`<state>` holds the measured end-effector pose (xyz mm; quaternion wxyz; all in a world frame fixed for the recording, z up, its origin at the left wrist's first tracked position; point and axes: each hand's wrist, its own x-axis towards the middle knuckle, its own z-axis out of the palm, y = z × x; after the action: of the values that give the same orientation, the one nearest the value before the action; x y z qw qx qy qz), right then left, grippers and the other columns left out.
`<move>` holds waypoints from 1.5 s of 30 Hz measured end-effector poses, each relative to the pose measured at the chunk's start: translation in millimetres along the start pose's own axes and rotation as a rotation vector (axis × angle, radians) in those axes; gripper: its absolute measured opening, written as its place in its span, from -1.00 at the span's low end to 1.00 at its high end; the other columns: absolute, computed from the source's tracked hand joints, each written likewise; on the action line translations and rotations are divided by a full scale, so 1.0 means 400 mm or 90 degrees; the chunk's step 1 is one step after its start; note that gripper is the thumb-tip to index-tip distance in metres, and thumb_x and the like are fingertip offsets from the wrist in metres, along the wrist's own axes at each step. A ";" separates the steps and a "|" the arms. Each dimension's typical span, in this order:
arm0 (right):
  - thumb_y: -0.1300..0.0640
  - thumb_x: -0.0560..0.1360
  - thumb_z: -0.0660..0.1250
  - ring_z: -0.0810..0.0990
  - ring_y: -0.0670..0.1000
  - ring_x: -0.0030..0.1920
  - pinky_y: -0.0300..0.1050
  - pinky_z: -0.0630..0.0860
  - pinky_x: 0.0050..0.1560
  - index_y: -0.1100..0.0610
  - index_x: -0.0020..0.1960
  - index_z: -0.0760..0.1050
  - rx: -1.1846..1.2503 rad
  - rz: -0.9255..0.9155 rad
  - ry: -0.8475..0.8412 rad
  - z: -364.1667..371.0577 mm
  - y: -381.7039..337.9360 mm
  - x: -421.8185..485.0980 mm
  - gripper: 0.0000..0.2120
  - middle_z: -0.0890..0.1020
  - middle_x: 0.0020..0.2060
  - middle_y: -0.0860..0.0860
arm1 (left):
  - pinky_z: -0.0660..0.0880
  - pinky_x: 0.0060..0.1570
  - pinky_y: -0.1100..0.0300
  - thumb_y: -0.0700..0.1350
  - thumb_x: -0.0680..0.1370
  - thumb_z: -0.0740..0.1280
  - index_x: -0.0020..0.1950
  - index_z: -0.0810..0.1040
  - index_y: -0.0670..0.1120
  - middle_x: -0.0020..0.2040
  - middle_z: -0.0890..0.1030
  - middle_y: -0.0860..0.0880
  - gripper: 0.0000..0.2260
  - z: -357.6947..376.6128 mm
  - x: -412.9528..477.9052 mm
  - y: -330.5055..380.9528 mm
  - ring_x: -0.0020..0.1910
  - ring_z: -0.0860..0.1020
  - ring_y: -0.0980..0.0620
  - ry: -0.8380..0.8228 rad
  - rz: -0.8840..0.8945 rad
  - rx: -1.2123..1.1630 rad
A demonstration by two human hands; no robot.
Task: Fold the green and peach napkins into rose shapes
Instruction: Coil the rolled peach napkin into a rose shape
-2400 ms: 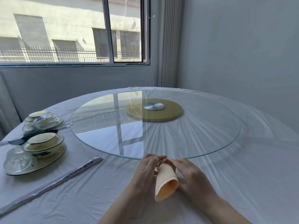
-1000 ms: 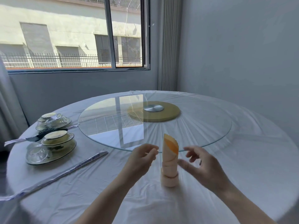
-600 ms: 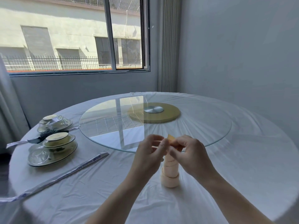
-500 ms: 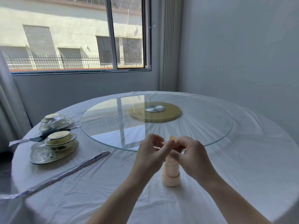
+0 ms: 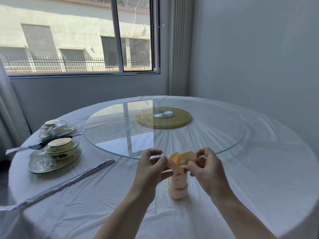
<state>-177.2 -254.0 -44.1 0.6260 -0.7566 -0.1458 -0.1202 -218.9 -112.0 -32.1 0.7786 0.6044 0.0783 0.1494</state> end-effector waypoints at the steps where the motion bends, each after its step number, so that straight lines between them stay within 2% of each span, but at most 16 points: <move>1: 0.29 0.41 0.38 0.57 -0.07 -0.39 -0.10 0.55 -0.26 0.03 -0.09 0.39 -0.008 -0.021 -0.013 0.007 -0.002 -0.004 -0.76 0.62 -0.42 0.00 | 0.57 -0.26 0.14 -0.34 0.50 0.30 0.10 0.42 -0.14 -0.10 0.60 -0.23 -0.78 0.002 -0.004 -0.004 -0.26 0.65 -0.04 -0.012 0.005 0.008; 3: 0.20 0.45 0.37 0.57 -0.13 -0.39 -0.31 0.47 -0.34 -0.04 0.02 0.35 -0.040 -0.083 -0.028 0.022 -0.011 -0.012 -0.73 0.63 -0.39 0.01 | 0.57 -0.24 0.08 -0.30 0.38 0.34 0.10 0.43 -0.06 -0.07 0.59 -0.23 -0.67 0.010 -0.006 -0.010 -0.28 0.63 -0.05 -0.040 0.039 0.046; 5: 0.07 0.47 0.36 0.57 -0.18 -0.39 -0.39 0.41 -0.39 -0.12 0.10 0.30 -0.097 -0.157 -0.016 0.038 -0.019 -0.018 -0.70 0.61 -0.42 -0.05 | 0.54 -0.25 0.09 -0.30 0.39 0.30 -0.01 0.48 -0.04 -0.13 0.58 -0.17 -0.75 0.022 -0.009 -0.011 -0.30 0.60 -0.02 -0.046 0.098 0.100; 7: 0.06 0.48 0.35 0.53 -0.17 -0.43 -0.41 0.35 -0.45 -0.11 0.14 0.30 -0.145 -0.218 0.027 0.048 -0.018 -0.015 -0.69 0.54 -0.49 -0.08 | 0.51 -0.31 0.17 -0.38 0.42 0.20 -0.12 0.53 -0.07 -0.18 0.57 -0.11 -0.76 0.027 -0.007 -0.014 -0.32 0.57 0.06 -0.023 0.144 0.154; 9: 0.12 0.49 0.35 0.51 -0.12 -0.45 -0.36 0.37 -0.48 -0.07 0.14 0.33 -0.147 -0.245 0.072 0.050 -0.011 -0.011 -0.70 0.52 -0.52 -0.03 | 0.44 -0.40 0.29 -0.32 0.30 0.18 -0.18 0.58 -0.11 -0.24 0.57 -0.05 -0.76 0.027 -0.005 -0.013 -0.40 0.52 0.15 0.015 0.155 0.146; 11: 0.17 0.51 0.32 0.54 -0.12 -0.45 -0.29 0.43 -0.46 -0.08 0.09 0.34 -0.124 -0.240 0.098 0.046 -0.001 -0.008 -0.75 0.56 -0.49 0.01 | 0.39 -0.41 0.31 -0.28 0.25 0.16 -0.22 0.60 -0.11 -0.31 0.59 0.03 -0.74 0.021 0.000 -0.015 -0.43 0.48 0.19 0.054 0.144 0.121; 15: 0.22 0.53 0.28 0.57 -0.17 -0.44 -0.30 0.46 -0.45 -0.12 -0.07 0.40 -0.127 -0.242 0.085 0.047 0.016 -0.014 -0.77 0.59 -0.45 -0.05 | 0.37 -0.38 0.29 -0.38 0.41 0.14 -0.25 0.62 -0.12 -0.37 0.60 0.03 -0.71 0.023 -0.005 -0.034 -0.43 0.47 0.16 0.049 0.099 0.147; 19: 0.19 0.52 0.29 0.51 -0.16 -0.48 -0.38 0.36 -0.50 -0.13 0.05 0.36 -0.121 -0.260 0.056 0.055 0.006 -0.019 -0.75 0.55 -0.45 -0.14 | 0.44 -0.41 0.26 -0.20 0.55 0.23 -0.11 0.57 -0.17 -0.32 0.60 -0.03 -0.87 0.047 -0.016 -0.034 -0.39 0.56 0.14 -0.012 0.068 0.158; 22: 0.18 0.52 0.29 0.52 -0.12 -0.47 -0.20 0.44 -0.47 -0.14 0.07 0.32 -0.120 -0.246 0.052 0.057 0.005 -0.014 -0.73 0.57 -0.44 -0.06 | 0.47 -0.34 0.23 -0.14 0.55 0.28 -0.08 0.54 -0.04 -0.28 0.62 0.00 -0.94 0.048 -0.017 -0.041 -0.34 0.58 0.12 -0.015 0.116 0.224; 25: 0.25 0.53 0.25 0.54 -0.11 -0.47 -0.20 0.48 -0.44 -0.11 -0.03 0.36 -0.074 -0.204 0.066 0.048 0.009 -0.008 -0.76 0.58 -0.45 0.01 | 0.51 -0.27 0.17 -0.19 0.51 0.24 -0.15 0.58 0.05 -0.27 0.64 0.02 -0.83 0.032 -0.018 -0.051 -0.28 0.57 0.09 -0.012 0.143 0.260; 29: 0.41 0.50 0.14 0.55 -0.07 -0.44 -0.27 0.47 -0.40 -0.01 -0.28 0.48 0.027 -0.138 0.003 0.040 0.024 -0.009 -0.62 0.57 -0.43 0.05 | 0.39 -0.44 0.33 -0.39 0.44 0.20 -0.29 0.64 -0.04 -0.36 0.61 0.01 -0.67 0.011 -0.021 -0.055 -0.43 0.49 0.18 0.001 0.115 0.218; 31: 0.43 0.44 0.13 0.59 -0.08 -0.37 -0.29 0.50 -0.35 0.07 -0.34 0.55 0.061 -0.127 -0.033 0.045 0.023 -0.015 -0.63 0.62 -0.40 0.02 | 0.40 -0.41 0.33 -0.35 0.42 0.20 -0.22 0.65 -0.05 -0.34 0.62 0.00 -0.72 0.009 -0.022 -0.061 -0.41 0.51 0.18 0.015 0.121 0.203; 34: 0.16 0.38 0.19 0.62 -0.16 -0.29 -0.31 0.53 -0.26 -0.03 -0.23 0.59 0.020 -0.106 -0.031 0.056 0.014 -0.017 -0.79 0.67 -0.29 -0.11 | 0.49 -0.21 0.20 -0.18 0.38 0.23 -0.11 0.62 0.07 -0.21 0.66 -0.01 -0.76 0.017 -0.030 -0.070 -0.25 0.57 0.13 0.024 0.159 0.233; 36: 0.08 0.43 0.34 0.63 -0.19 -0.26 -0.33 0.53 -0.23 -0.06 -0.19 0.57 0.002 -0.109 -0.012 0.060 0.011 -0.014 -0.94 0.67 -0.27 -0.19 | 0.52 -0.04 0.22 -0.22 0.47 0.30 -0.03 0.56 0.15 -0.08 0.64 0.01 -0.75 0.024 -0.036 -0.074 -0.11 0.59 0.18 0.003 0.188 0.288; 40: 0.17 0.45 0.40 0.63 -0.21 -0.29 -0.39 0.50 -0.26 0.01 -0.18 0.60 -0.031 -0.119 0.068 0.051 0.021 -0.009 -0.92 0.67 -0.36 -0.13 | 0.33 -0.01 0.57 -0.28 0.50 0.33 0.21 0.53 -0.02 0.02 0.50 0.18 -0.68 0.018 -0.033 -0.077 -0.02 0.48 0.43 -0.003 0.246 0.371; 45: 0.18 0.46 0.39 0.63 -0.20 -0.25 -0.32 0.53 -0.21 -0.06 -0.08 0.59 -0.085 -0.109 0.094 0.021 0.066 -0.022 -0.86 0.67 -0.30 -0.15 | 0.36 0.06 0.50 -0.24 0.49 0.39 0.27 0.50 -0.10 0.07 0.52 0.14 -0.64 -0.017 -0.030 -0.091 0.06 0.49 0.32 -0.009 0.215 0.335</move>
<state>-175.6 -250.9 -72.9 0.5706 -0.7705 -0.1552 -0.2380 -227.1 -118.0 -69.7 0.5601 0.7906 0.0076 0.2472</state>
